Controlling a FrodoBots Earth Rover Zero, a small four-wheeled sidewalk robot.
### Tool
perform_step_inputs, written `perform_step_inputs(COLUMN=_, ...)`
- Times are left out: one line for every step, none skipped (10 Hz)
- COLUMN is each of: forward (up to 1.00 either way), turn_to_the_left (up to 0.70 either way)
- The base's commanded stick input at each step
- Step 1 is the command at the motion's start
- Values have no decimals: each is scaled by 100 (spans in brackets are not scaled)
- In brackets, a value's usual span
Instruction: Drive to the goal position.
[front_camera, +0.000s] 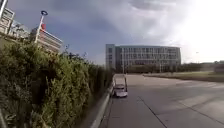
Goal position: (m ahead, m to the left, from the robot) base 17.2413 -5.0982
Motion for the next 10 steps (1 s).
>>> perform_step_inputs(forward=70, turn_to_the_left=0)
perform_step_inputs(forward=70, turn_to_the_left=0)
perform_step_inputs(forward=70, turn_to_the_left=0)
perform_step_inputs(forward=70, turn_to_the_left=0)
perform_step_inputs(forward=70, turn_to_the_left=0)
perform_step_inputs(forward=70, turn_to_the_left=-8)
perform_step_inputs(forward=70, turn_to_the_left=-30)
perform_step_inputs(forward=70, turn_to_the_left=-35)
perform_step_inputs(forward=70, turn_to_the_left=-35)
perform_step_inputs(forward=70, turn_to_the_left=-35)
